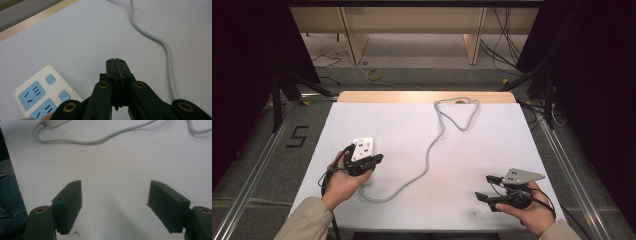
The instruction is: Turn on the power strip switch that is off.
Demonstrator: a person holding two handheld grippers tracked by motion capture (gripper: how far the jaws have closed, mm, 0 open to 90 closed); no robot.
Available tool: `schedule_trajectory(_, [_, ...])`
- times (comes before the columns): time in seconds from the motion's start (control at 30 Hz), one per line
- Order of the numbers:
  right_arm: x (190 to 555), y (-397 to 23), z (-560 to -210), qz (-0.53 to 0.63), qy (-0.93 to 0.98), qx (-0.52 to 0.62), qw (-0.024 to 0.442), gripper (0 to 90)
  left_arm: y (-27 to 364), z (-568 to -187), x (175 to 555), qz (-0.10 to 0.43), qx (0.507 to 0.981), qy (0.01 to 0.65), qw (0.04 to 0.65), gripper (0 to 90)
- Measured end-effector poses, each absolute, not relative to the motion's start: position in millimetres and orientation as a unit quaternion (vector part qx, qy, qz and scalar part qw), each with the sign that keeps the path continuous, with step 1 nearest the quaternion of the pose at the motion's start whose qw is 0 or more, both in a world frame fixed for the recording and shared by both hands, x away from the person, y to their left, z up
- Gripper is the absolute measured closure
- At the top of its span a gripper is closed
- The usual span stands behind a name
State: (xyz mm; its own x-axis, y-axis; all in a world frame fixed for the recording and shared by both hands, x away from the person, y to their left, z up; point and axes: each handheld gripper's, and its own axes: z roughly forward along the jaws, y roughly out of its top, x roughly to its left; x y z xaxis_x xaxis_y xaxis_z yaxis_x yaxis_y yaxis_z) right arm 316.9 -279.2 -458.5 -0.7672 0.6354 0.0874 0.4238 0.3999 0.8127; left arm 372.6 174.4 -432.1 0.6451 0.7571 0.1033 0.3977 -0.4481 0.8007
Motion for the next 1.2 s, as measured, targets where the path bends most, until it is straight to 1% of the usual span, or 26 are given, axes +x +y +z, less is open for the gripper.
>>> schedule_trajectory(0.53, [316.7, -279.4, -458.3, 0.444, 0.829, 0.319, 0.119, 27.9, 187.0, -430.6, 376.8, 0.236, 0.812, 0.382, 0.373, 89.8])
schedule_trajectory(1.2, [316.6, -279.4, -458.4, 0.444, 0.829, 0.318, 0.119, 27.9, 196.3, -433.4, 380.9, 0.226, 0.811, 0.416, 0.343, 89.8])
